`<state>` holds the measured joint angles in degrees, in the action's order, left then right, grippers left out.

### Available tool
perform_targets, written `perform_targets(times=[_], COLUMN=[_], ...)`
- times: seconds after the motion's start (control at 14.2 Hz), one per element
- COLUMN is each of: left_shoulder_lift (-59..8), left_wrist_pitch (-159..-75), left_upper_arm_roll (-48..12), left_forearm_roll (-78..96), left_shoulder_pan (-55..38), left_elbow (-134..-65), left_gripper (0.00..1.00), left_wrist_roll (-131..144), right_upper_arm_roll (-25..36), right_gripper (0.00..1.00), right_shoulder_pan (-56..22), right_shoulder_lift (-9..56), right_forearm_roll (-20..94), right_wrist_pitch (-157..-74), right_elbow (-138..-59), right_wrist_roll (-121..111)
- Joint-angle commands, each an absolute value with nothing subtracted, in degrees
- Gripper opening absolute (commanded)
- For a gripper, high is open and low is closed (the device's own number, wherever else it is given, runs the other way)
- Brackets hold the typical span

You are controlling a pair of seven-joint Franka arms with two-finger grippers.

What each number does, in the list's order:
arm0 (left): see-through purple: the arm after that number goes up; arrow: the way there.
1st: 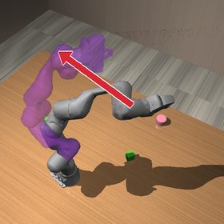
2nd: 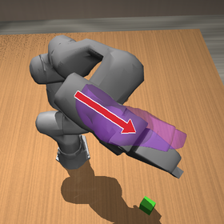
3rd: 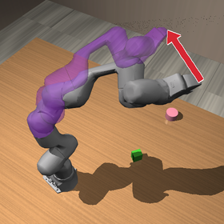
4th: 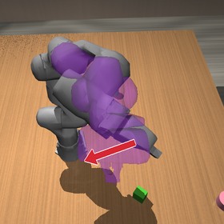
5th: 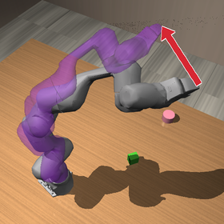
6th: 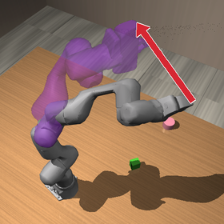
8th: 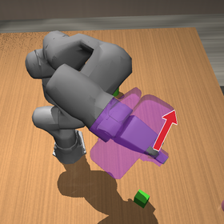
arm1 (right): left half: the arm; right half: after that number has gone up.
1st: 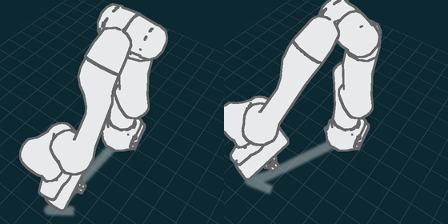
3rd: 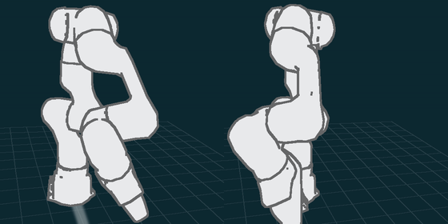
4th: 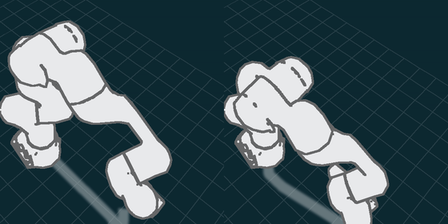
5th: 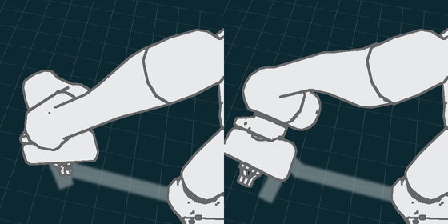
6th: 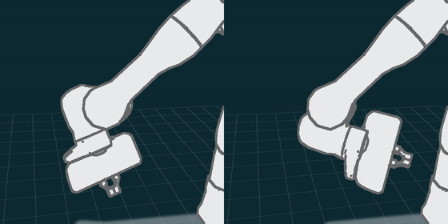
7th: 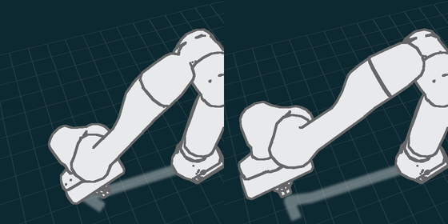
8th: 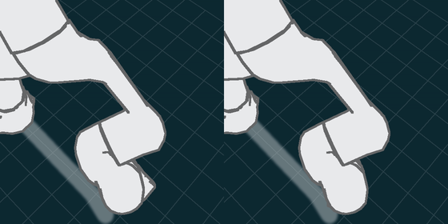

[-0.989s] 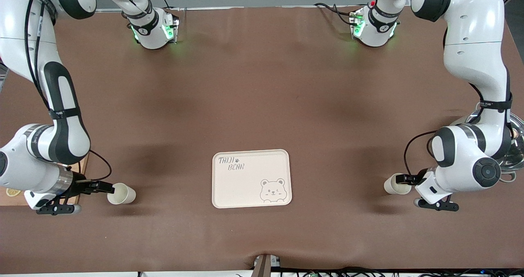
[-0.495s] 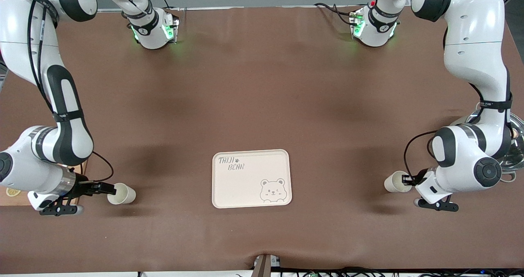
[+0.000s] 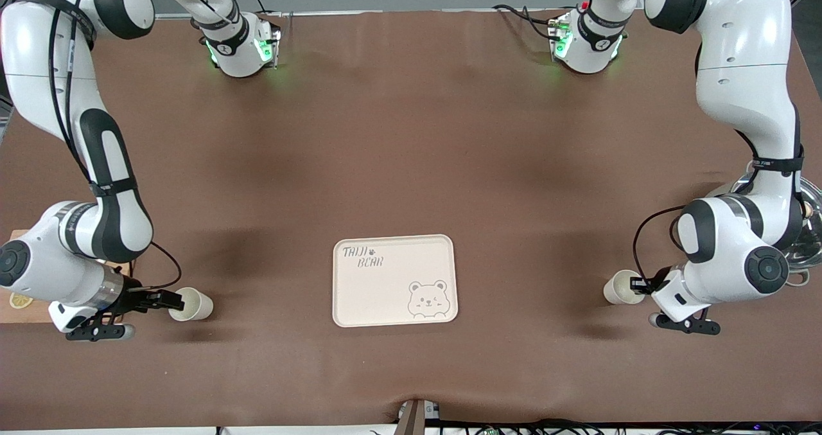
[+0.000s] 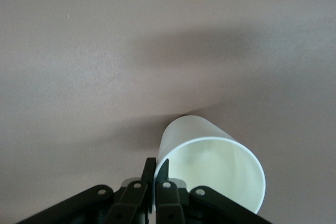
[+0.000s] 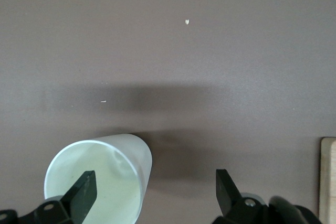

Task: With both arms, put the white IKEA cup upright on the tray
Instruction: 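Close the right gripper on its cup while the left gripper grasps its cup, then carry both cups toward the white tray, turning them upright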

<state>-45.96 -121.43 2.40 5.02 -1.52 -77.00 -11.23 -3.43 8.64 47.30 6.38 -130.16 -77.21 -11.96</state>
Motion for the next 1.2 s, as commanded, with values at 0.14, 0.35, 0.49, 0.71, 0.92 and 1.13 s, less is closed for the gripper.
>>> perform_targets(times=[0.14,0.35,0.49,0.71,0.92,1.13], left_shoulder_lift=[-43.5,-43.4,-43.3,-43.1,-42.1,-42.5], left_wrist_pitch=[-121.3,-121.2,-121.3,-121.2,-121.2,-121.4], left_upper_arm_roll=[0.2,-2.2,-3.7,-4.0,-4.0,-3.6], left_forearm_roll=[6.0,5.9,5.9,5.9,5.9,5.9], left_shoulder_pan=[-3.2,-3.3,-4.6,-9.0,-13.3,-17.8], left_elbow=[-76.3,-76.3,-76.3,-75.7,-75.5,-73.0], left_gripper=[0.00,0.00,0.00,0.00,0.00,0.00], left_wrist_roll=[-7.8,-2.9,1.6,9.7,17.3,25.4], right_upper_arm_roll=[-3.7,-3.7,-3.8,-3.8,-3.8,-3.8], right_gripper=[1.00,1.00,1.00,1.00,1.00,0.81], right_shoulder_pan=[8.7,8.7,8.6,8.6,8.6,8.5], right_shoulder_lift=[48.1,49.0,49.4,49.4,49.4,49.4], right_forearm_roll=[6.1,6.0,6.1,6.2,6.2,6.2], right_wrist_pitch=[-131.0,-132.4,-133.6,-133.8,-133.8,-133.8], right_elbow=[-76.9,-77.4,-77.7,-78.0,-78.0,-78.0], right_wrist_roll=[-12.9,-13.0,-13.6,-13.4,-13.6,-13.5])
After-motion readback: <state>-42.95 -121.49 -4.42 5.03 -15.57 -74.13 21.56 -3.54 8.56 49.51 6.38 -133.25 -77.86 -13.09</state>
